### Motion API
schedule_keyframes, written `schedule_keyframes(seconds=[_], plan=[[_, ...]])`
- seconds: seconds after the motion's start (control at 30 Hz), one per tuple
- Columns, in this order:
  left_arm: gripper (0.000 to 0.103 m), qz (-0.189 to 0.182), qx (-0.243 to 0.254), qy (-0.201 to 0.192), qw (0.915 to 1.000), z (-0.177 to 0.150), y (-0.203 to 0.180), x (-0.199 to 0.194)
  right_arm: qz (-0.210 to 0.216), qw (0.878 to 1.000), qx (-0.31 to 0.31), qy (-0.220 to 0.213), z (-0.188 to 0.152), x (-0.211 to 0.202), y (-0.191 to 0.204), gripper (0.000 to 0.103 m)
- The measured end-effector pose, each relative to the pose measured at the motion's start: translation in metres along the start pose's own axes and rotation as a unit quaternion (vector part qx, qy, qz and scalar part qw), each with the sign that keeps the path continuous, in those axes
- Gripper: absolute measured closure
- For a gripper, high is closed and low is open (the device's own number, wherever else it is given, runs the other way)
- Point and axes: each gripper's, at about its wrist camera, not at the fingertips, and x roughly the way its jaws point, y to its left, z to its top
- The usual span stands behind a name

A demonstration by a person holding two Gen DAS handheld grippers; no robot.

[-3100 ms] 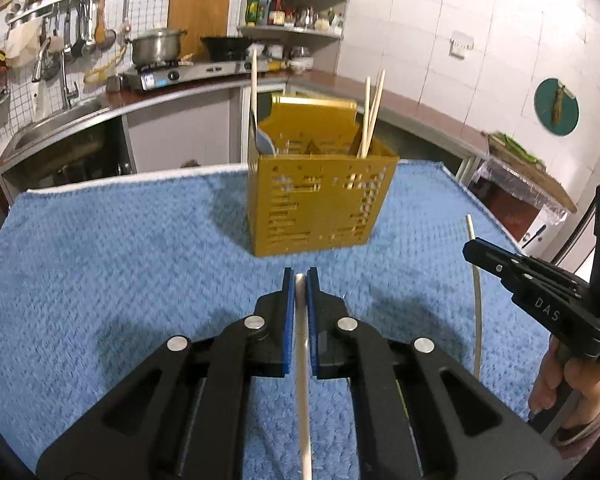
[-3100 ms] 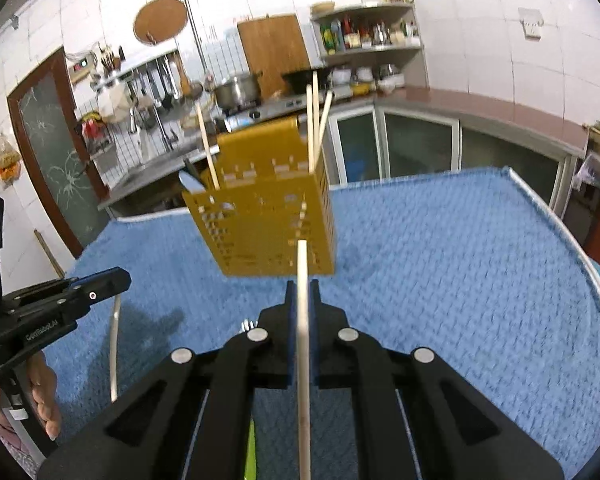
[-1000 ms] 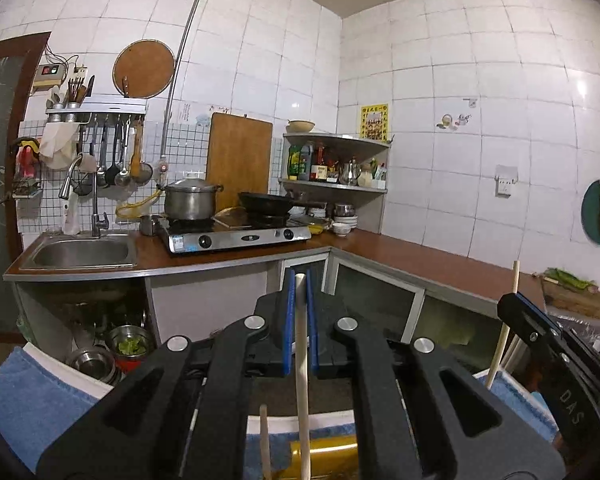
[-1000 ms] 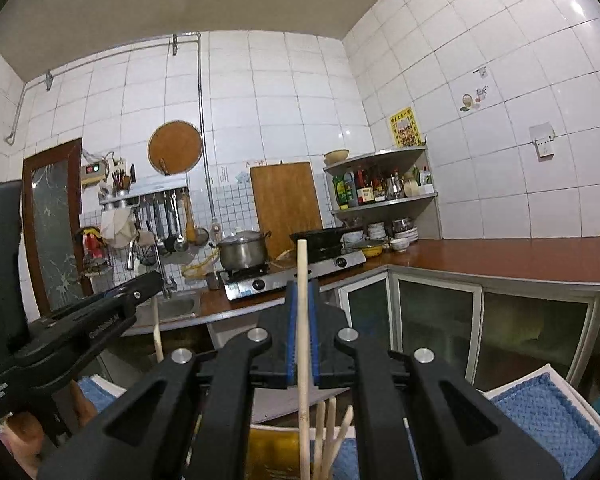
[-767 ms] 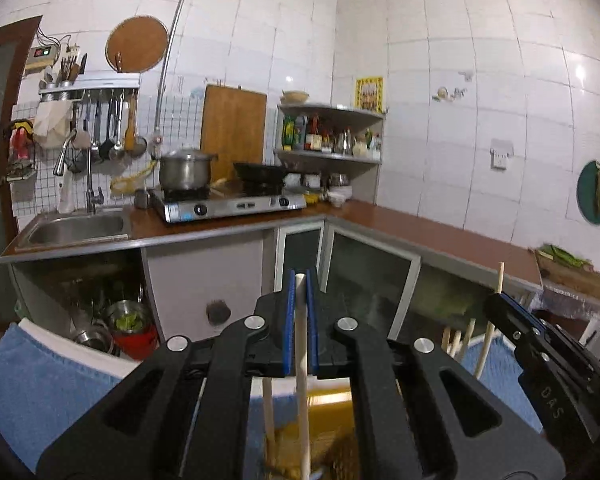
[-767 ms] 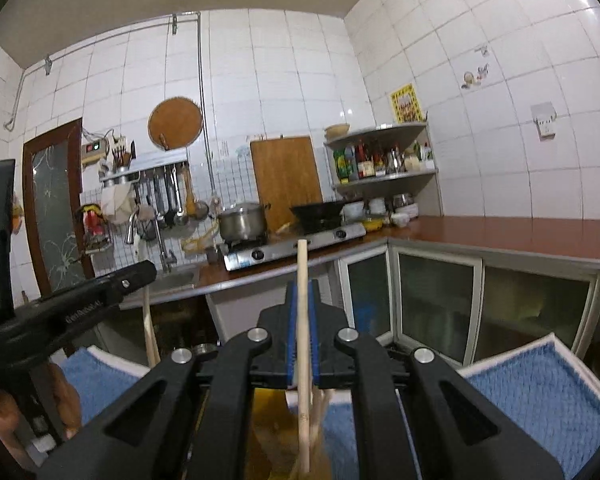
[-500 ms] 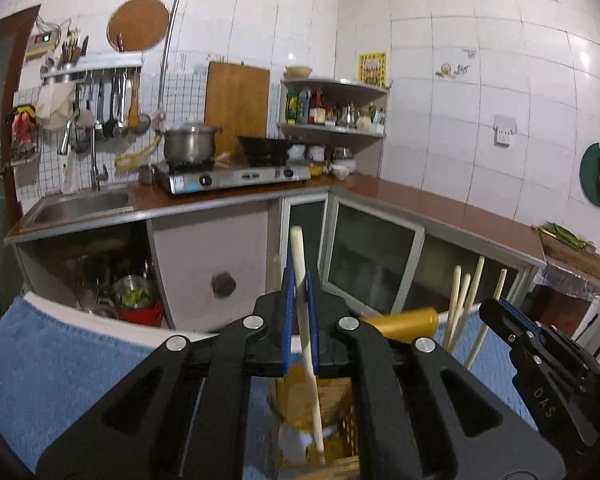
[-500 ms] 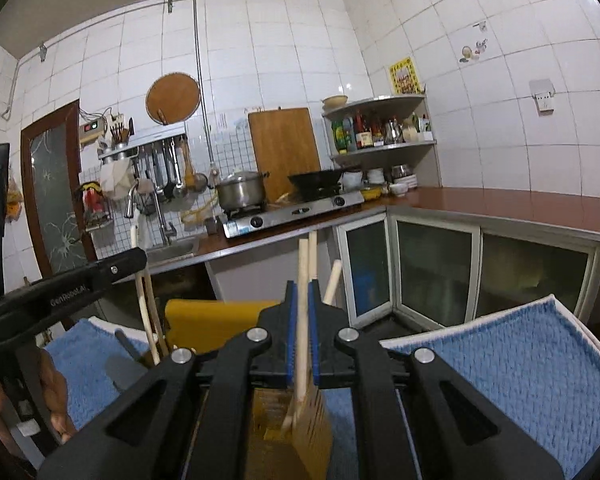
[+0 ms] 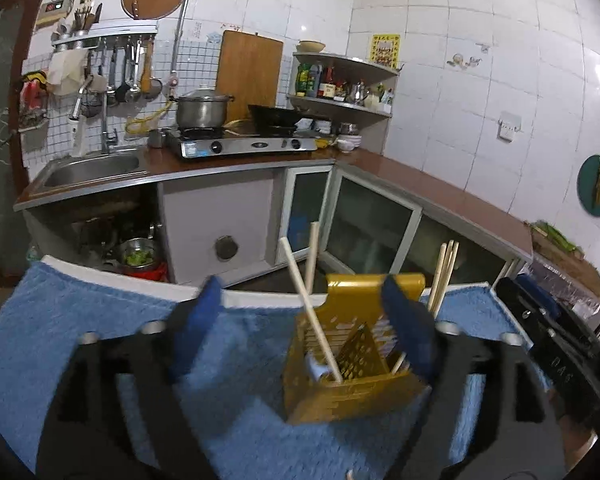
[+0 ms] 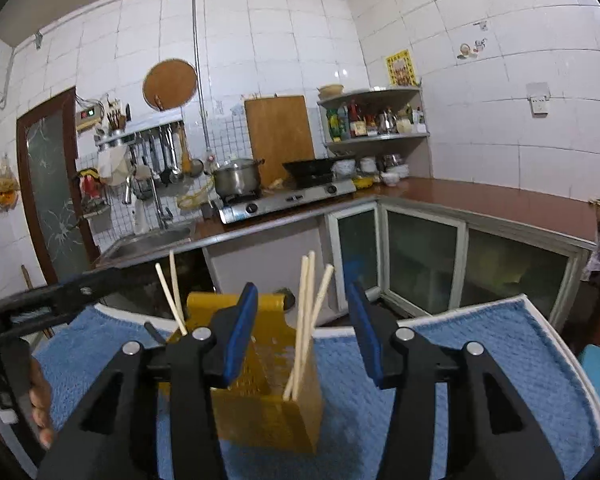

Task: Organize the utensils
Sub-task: 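Open both tools and move them back toward the fork and chopstick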

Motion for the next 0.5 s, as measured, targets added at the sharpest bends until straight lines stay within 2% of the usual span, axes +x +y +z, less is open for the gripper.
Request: schedule_keyframes(seconds=[0.13, 0.27, 0.5], plan=[[0.009, 0.000, 0.001, 0.026, 0.9997, -0.016, 0.015, -0.017, -0.021, 0.999, 0.014, 0.032, -0.014, -0.019, -0.008, 0.053], [0.005, 0.005, -0.007, 0.060, 0.9981, -0.053, 0.035, -0.028, -0.031, 0.997, 0.016, 0.064, -0.039, -0.032, -0.007, 0.048], [0.005, 0.019, -0.026, 0.125, 0.9916, -0.119, 0.061, -0.025, -0.034, 0.990, 0.008, 0.133, -0.108, -0.043, 0.012, 0.047]])
